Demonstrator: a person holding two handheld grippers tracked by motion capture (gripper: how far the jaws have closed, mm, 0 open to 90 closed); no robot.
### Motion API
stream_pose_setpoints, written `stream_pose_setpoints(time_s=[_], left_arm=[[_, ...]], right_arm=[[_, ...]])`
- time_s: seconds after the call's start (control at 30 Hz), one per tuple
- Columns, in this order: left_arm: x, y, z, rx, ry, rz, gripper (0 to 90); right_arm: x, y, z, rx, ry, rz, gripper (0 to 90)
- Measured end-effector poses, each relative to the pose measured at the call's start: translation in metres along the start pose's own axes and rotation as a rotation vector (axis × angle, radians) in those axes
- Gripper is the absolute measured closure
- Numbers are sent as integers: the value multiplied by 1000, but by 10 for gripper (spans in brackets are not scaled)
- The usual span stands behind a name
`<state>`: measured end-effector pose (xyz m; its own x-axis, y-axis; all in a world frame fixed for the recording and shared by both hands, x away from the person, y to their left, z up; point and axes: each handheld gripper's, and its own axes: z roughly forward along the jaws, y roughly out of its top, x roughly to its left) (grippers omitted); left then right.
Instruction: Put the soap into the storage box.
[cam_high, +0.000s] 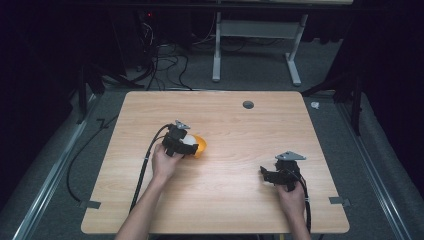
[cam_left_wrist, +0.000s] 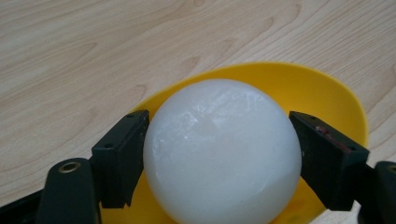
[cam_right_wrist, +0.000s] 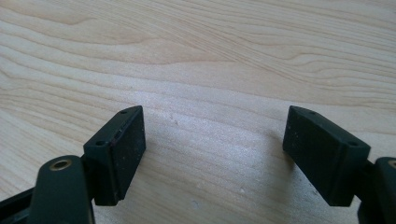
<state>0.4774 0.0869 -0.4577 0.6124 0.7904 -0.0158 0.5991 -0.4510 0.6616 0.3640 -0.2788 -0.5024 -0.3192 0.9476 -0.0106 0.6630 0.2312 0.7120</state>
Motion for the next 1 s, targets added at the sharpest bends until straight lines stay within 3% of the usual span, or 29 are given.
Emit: stream_pose_setpoints(time_s=[0.63,1.0], left_arm=[[5,3,-28,-81,15,4,225],[9,-2,-38,-85,36,5,227]], right_arm=[[0,0,0,-1,1,1,220],[0,0,0,0,0,2,220]])
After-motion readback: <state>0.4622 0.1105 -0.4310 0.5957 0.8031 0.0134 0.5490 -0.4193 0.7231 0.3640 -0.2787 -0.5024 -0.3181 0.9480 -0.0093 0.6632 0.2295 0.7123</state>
